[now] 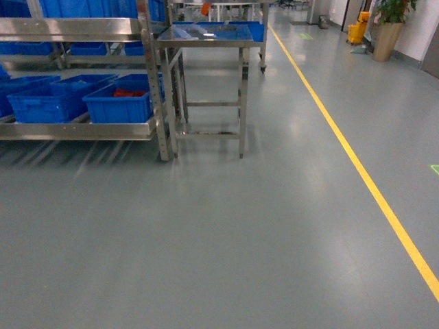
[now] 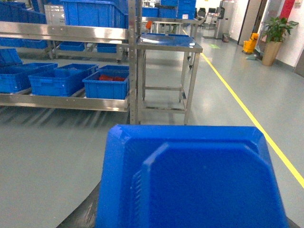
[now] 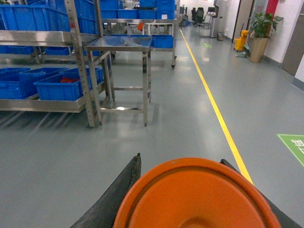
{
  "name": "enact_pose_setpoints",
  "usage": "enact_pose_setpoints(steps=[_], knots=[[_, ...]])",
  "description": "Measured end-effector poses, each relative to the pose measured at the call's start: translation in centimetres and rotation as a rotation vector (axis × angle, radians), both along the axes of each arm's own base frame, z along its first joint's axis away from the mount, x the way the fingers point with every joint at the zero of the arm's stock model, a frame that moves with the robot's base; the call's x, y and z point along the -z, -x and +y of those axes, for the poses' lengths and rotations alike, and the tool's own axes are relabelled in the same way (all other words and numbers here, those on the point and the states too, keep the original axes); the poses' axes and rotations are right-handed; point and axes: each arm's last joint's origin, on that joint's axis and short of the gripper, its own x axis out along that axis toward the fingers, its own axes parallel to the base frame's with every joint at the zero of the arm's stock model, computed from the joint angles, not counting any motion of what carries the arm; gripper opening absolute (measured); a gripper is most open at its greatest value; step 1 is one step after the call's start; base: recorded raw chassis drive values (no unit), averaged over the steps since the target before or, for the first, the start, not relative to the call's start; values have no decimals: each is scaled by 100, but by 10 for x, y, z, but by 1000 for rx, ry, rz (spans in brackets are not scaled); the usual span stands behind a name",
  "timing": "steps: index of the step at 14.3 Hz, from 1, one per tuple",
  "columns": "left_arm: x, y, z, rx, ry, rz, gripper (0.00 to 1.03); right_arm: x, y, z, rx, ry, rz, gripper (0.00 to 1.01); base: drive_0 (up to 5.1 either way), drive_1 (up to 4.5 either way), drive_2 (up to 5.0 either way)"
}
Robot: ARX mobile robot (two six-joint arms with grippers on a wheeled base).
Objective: Sort blue parts and orange caps into right shelf containers
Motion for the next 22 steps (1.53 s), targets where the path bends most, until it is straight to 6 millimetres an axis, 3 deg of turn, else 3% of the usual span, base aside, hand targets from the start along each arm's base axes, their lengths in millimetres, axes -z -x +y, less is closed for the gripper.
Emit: enact_pose_setpoints(steps=[22], knots=[[0,0,0,0,0,2,41,0,0,0,0,0,0,42,-1,431,-433]])
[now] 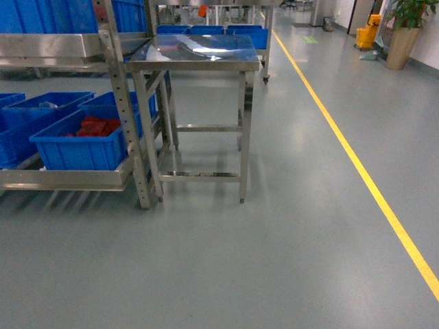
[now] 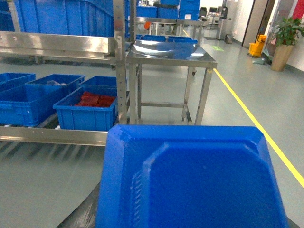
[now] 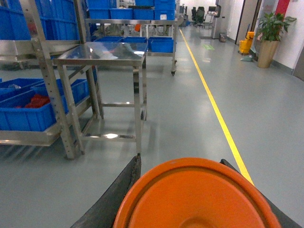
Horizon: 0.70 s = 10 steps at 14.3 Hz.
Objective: Sort blue parts and orange caps into right shelf containers
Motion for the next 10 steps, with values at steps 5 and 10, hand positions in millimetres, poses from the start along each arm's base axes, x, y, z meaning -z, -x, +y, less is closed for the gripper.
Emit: enact_pose_setpoints(steps=[5,10], knots=[[0,0,0,0,0,2,41,0,0,0,0,0,4,42,6,438,-426],[0,0,0,0,0,-2,41,0,0,0,0,0,2,42,5,437,-426]])
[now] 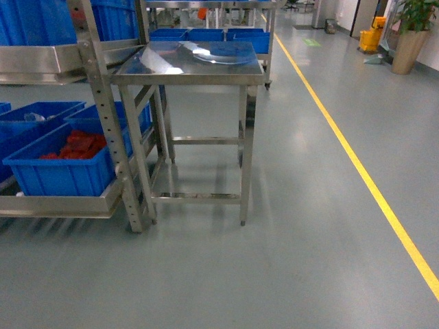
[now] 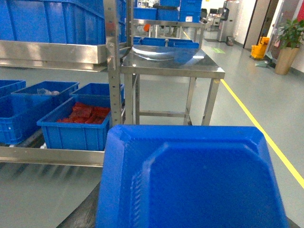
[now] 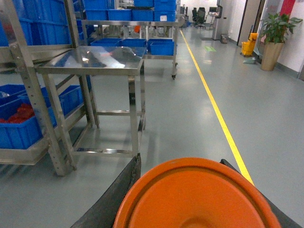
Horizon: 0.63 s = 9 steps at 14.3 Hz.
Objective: Sort blue parts and orange caps into right shelf containers
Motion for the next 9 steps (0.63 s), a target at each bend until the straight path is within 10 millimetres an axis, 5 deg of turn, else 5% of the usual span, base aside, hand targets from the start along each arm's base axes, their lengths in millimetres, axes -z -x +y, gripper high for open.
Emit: enact_pose_setpoints(steps=[9], knots=[[0,0,0,0,0,-2,41,0,0,0,0,0,-3,42,0,432,-433]])
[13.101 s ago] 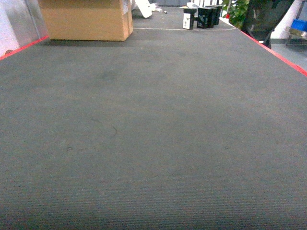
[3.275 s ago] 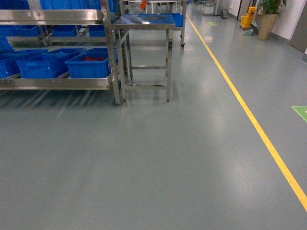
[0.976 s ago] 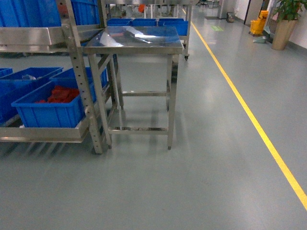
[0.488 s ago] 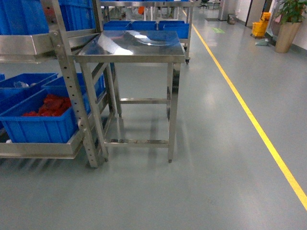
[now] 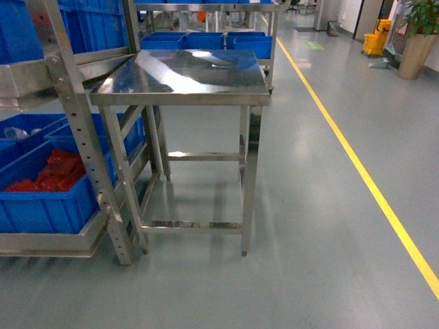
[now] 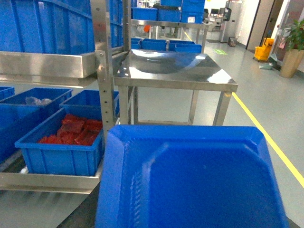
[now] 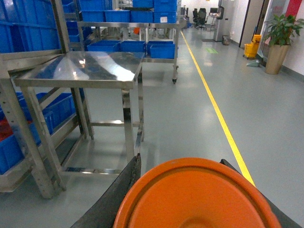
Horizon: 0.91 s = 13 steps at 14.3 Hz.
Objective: Sort blue parts and orange caps into right shelf containers
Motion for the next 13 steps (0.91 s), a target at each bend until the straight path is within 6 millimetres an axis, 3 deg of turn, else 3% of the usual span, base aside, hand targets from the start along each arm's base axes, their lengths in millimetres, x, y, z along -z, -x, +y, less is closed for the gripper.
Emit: enact_pose_setpoints(steps=[9,13], knots=[[0,0,0,2,0,-2,41,0,0,0,0,0,4,42,0,433,-434],[0,0,0,0,0,4,41,0,0,0,0,0,-4,42,-119,66,66]])
